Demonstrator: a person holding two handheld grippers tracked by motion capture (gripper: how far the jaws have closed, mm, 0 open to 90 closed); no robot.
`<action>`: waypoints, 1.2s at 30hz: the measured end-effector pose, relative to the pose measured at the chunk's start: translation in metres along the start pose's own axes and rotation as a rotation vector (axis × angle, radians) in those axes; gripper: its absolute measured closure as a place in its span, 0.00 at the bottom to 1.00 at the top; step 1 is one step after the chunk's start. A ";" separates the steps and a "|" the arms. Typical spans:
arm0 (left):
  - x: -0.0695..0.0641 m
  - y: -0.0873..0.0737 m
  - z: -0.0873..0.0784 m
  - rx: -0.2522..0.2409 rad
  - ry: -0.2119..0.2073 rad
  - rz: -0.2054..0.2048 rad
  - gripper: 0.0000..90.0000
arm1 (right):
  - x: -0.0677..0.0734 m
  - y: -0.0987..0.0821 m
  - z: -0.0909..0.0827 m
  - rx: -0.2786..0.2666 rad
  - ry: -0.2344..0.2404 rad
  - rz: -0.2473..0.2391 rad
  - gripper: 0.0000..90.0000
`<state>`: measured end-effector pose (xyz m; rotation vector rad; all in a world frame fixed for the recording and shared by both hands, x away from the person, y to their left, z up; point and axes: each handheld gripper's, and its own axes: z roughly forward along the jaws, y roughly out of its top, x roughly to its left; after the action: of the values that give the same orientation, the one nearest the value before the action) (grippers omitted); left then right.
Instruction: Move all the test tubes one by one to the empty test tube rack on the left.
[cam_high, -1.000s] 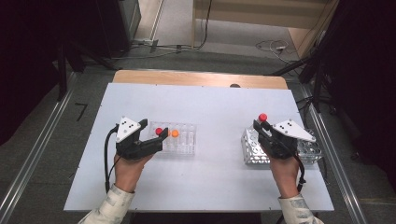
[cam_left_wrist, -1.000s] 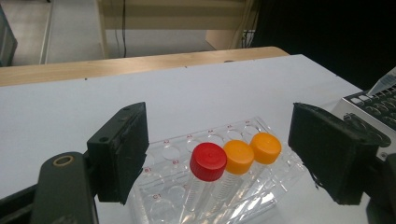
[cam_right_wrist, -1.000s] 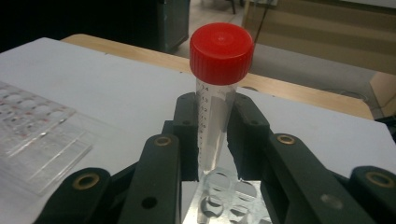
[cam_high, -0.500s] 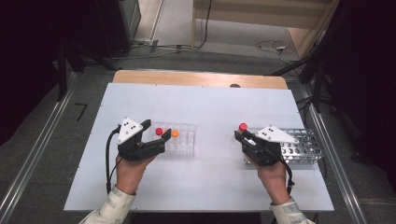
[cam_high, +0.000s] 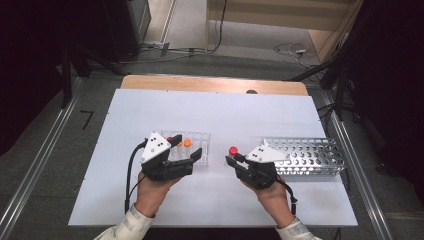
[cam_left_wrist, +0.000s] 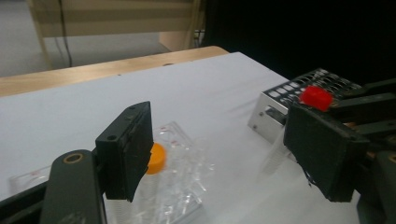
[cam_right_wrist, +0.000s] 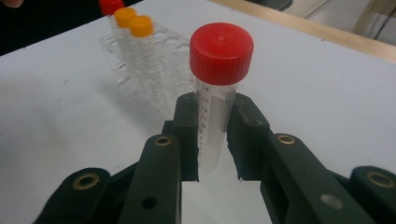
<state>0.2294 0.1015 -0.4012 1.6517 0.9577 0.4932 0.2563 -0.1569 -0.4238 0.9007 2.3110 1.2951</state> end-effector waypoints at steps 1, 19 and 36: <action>-0.004 0.000 0.002 0.007 -0.018 0.010 0.29 | 0.003 0.000 0.003 0.006 0.009 -0.009 0.80; -0.021 -0.012 0.019 0.080 -0.121 0.129 0.68 | 0.038 0.007 0.030 0.038 0.103 -0.070 0.79; -0.015 -0.011 0.015 0.061 -0.106 0.110 0.78 | 0.038 0.008 0.029 0.042 0.134 -0.057 0.61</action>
<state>0.2282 0.0811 -0.4136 1.7744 0.8142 0.4483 0.2477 -0.1096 -0.4320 0.7763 2.4560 1.3241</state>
